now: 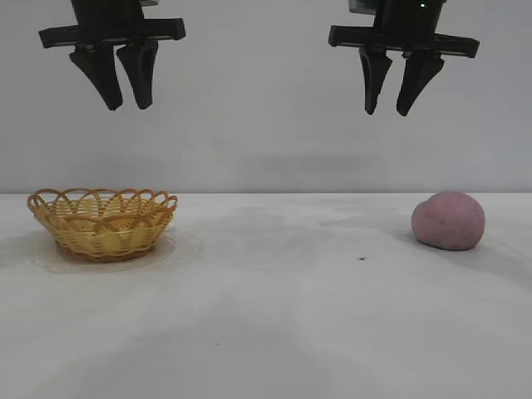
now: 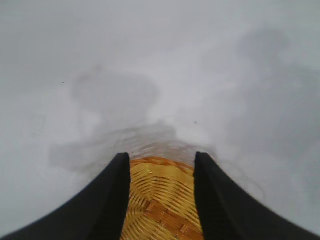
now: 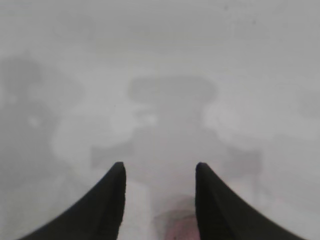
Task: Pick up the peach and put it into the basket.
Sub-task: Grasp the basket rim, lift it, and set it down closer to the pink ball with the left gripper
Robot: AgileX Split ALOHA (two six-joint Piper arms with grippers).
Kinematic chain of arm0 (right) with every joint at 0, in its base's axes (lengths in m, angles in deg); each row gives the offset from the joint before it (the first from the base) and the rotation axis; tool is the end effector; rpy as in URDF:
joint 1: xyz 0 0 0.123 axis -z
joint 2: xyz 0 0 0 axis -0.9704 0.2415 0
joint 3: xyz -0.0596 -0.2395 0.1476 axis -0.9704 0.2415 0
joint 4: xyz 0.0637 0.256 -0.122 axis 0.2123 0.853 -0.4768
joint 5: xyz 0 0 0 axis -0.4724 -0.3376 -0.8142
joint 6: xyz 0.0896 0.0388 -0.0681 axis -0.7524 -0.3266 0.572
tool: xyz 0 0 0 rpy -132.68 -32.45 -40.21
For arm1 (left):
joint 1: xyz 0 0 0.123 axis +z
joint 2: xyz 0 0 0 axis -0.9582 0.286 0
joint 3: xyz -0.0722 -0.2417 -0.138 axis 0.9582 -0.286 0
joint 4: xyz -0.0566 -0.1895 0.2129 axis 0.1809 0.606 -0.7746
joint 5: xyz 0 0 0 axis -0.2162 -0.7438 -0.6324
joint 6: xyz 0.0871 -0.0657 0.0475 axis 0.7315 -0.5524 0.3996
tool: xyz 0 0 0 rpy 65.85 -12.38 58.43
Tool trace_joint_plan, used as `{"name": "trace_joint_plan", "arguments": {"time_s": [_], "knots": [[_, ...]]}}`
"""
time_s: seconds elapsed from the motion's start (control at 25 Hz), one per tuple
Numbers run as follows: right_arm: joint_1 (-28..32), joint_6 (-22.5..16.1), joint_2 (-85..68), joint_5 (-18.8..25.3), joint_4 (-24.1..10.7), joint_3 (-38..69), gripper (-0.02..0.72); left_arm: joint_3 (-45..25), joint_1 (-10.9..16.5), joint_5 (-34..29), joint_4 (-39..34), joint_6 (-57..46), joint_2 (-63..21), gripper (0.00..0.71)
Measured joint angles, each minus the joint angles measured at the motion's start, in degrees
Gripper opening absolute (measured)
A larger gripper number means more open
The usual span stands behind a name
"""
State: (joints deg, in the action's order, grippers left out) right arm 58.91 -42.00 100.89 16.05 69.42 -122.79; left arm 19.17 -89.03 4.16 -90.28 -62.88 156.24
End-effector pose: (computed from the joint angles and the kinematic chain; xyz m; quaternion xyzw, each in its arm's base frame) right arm 0.5035 0.1580 0.2129 -0.0727 0.9777 0.0557 0.1892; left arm 0.5003 -0.1390 0.2238 0.1092 0.9660 -0.0331 0.2321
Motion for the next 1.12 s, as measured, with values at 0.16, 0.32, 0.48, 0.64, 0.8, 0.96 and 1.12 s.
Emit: {"name": "trace_joint_plan", "arguments": {"time_s": [0.16,0.32,0.48,0.64,0.8,0.96,1.12], "knots": [[0.0,0.0,0.0,0.0,0.0,0.0,0.321,0.0,0.0,0.0,0.0,0.0,0.0,0.258],[0.0,0.0,0.0,0.0,0.0,0.0,0.321,0.0,0.0,-0.1,-0.1,0.0,0.0,0.258],[0.0,0.0,0.0,0.0,0.0,0.0,0.321,-0.1,0.1,-1.6,-3.3,0.0,0.0,0.258],[0.0,0.0,0.0,0.0,0.0,0.0,0.321,-3.5,2.8,-1.9,-3.8,0.6,-0.3,0.258],[0.0,0.0,0.0,0.0,0.1,0.0,0.321,-6.5,5.7,-2.1,-3.4,4.4,0.8,0.258],[0.0,0.0,0.0,0.0,0.4,0.0,0.321,-7.4,5.9,-1.8,-1.6,7.3,3.5,0.258],[0.0,0.5,0.0,0.0,0.5,0.0,0.321,-7.4,5.9,-1.1,-1.4,8.1,5.8,0.258]]}}
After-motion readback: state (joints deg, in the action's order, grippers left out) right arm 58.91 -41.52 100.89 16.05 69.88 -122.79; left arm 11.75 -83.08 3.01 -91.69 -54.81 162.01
